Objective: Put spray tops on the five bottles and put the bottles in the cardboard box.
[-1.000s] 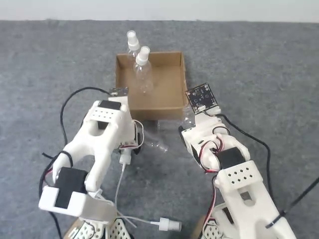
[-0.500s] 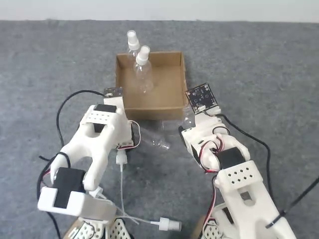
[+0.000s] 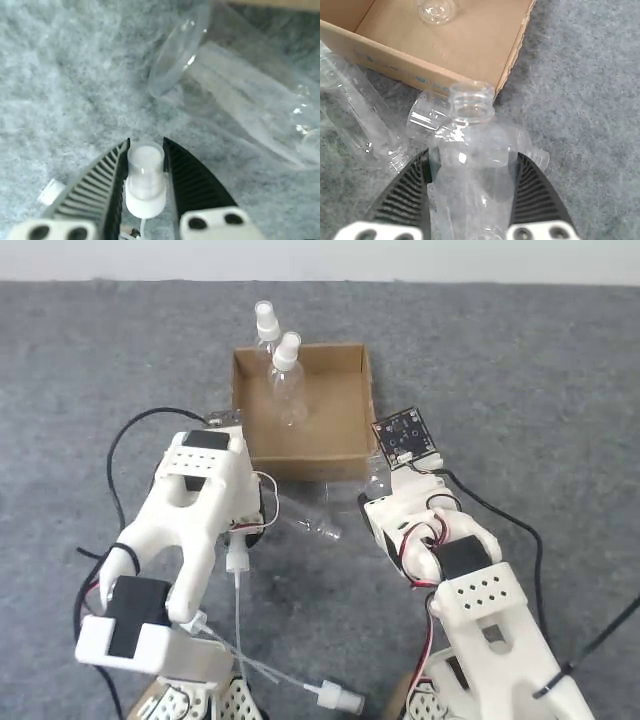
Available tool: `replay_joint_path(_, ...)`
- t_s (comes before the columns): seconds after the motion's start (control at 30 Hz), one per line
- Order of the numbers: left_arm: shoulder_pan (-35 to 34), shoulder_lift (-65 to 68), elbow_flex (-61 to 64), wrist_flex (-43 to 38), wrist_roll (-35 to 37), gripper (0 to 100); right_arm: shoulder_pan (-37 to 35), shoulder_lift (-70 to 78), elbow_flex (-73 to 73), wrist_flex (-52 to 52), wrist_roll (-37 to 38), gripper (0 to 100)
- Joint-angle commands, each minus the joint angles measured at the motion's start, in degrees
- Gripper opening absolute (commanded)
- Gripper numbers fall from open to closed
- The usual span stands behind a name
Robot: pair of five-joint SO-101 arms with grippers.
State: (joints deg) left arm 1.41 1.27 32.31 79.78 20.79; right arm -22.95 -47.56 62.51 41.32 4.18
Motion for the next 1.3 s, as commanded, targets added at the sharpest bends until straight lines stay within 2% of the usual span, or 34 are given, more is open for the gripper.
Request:
replay_joint_path(0.0, -0.26, -9.93, -3.12, 1.05, 2.20, 1, -0.04, -2.51, -2.29, -0.92, -0.09, 0.6)
replay_joint_path(0.27, -0.18, -26.29, -3.03, 0.97, 6.77, 1, -0.04, -2.51, -2.29, -0.84, -0.09, 0.6)
replay_joint_path(0.9, -0.26, -43.52, -3.12, -1.05, 15.74, 1, -0.13, -3.03, -2.29, -0.75, -0.09, 0.6)
replay_joint_path(1.1, -2.90, -48.97, -3.03, -4.31, 19.08, 1, -2.51, -12.88, 1.85, 0.57, 0.18, 0.6)
replay_joint_path(1.27, -4.57, -51.43, -3.03, -5.89, 19.87, 1, -5.49, -22.55, 6.95, 0.31, 3.69, 0.6)
